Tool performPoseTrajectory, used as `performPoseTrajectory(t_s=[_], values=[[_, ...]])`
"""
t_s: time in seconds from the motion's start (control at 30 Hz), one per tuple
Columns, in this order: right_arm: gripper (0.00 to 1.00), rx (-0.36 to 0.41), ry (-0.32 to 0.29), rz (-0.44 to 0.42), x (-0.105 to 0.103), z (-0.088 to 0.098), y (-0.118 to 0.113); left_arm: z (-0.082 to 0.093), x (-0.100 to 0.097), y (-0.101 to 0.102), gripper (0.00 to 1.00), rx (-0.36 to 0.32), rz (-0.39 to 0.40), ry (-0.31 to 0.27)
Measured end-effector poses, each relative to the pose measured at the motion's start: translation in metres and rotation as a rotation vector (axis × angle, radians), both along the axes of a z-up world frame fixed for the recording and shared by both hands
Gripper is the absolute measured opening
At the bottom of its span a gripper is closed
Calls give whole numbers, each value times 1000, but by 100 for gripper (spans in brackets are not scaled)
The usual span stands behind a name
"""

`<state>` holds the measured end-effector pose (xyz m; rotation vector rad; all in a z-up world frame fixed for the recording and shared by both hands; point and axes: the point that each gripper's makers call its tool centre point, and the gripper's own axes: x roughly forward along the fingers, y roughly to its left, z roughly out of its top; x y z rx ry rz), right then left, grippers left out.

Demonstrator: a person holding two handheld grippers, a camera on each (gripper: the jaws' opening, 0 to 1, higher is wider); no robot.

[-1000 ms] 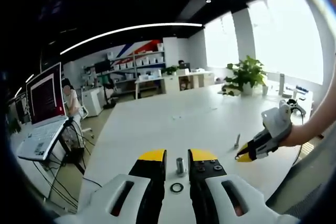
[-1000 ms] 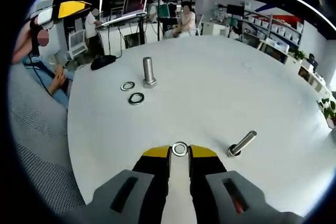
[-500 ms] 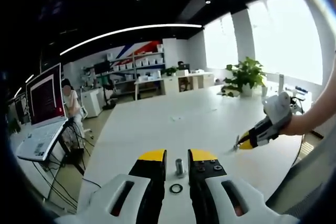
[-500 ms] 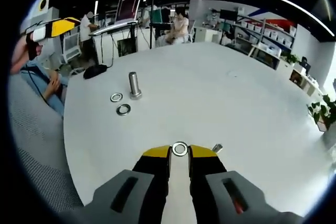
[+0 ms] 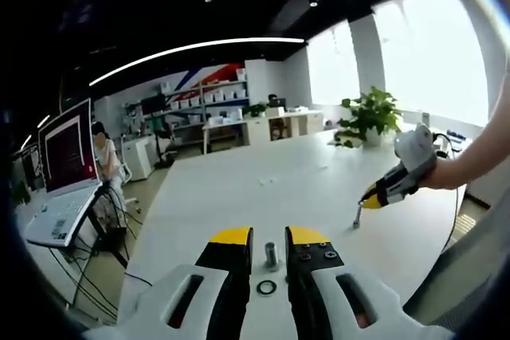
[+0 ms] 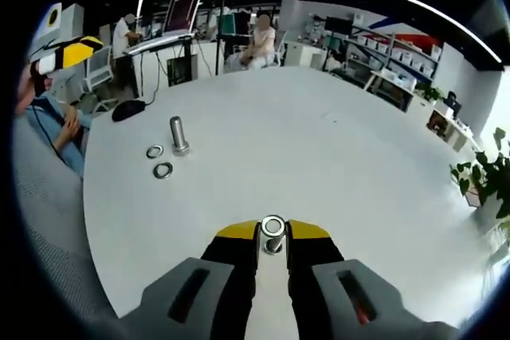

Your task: Place the washer onto the threaded stud by aligning its center hole with the stud, sliding it down to the base, and recovering from edge contact or off-axis alignment until the washer reaches the visible bottom stop.

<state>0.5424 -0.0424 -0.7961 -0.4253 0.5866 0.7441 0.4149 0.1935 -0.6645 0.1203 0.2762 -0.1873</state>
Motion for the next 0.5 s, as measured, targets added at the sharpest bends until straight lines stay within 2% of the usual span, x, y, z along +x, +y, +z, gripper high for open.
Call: performPoseTrajectory(t_s=[0.5], values=[[15, -23, 36, -4, 7, -10, -3, 1, 0, 0, 14, -4, 1, -2]])
